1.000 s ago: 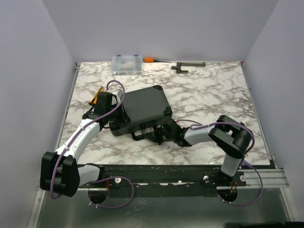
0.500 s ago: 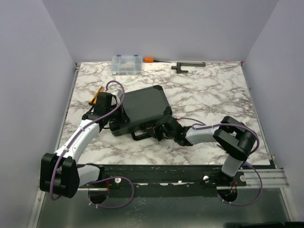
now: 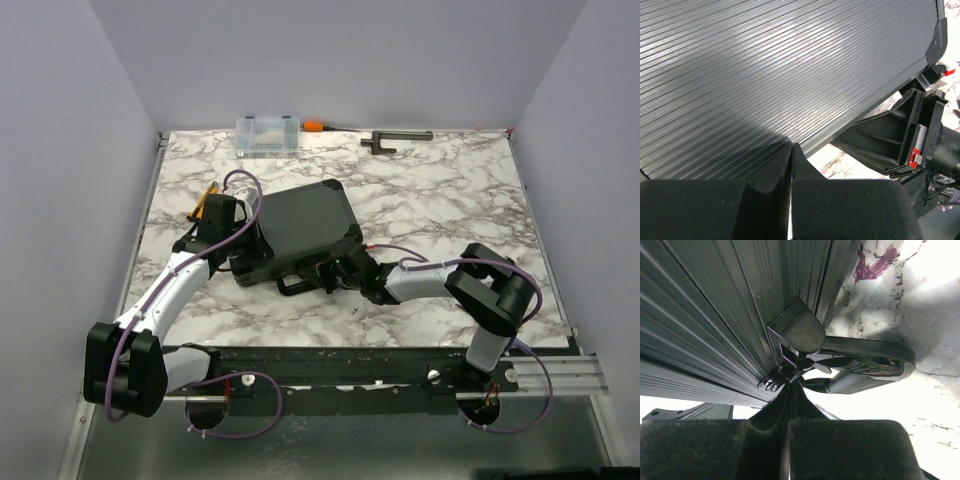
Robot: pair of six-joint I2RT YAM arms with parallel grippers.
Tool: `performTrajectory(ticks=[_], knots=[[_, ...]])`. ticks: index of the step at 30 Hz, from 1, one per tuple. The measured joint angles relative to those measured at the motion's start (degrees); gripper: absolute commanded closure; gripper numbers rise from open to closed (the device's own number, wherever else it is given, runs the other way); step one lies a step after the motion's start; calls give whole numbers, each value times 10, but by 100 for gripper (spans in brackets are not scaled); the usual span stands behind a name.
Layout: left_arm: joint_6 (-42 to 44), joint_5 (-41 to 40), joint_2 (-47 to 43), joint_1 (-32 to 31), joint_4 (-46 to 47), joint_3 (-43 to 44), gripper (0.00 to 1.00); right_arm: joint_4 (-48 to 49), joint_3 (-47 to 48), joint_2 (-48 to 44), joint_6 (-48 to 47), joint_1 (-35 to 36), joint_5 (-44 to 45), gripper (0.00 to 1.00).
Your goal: Pack up texas hold em set
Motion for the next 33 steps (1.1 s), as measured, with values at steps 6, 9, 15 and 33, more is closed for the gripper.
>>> performTrajectory(ticks=[6,9,15,33], knots=[[0,0,0,0,0,0,100,-2,0,0,0,0,0,99],[2,-1,-1,0,0,0,100,-10,3,0,0,0,0,99],[2,-1,-1,0,0,-1,100,-55,25,-1,0,2,3,99],[6,-2,-1,-2,1,-1,100,-108,23,-2,-21,5,30,99]])
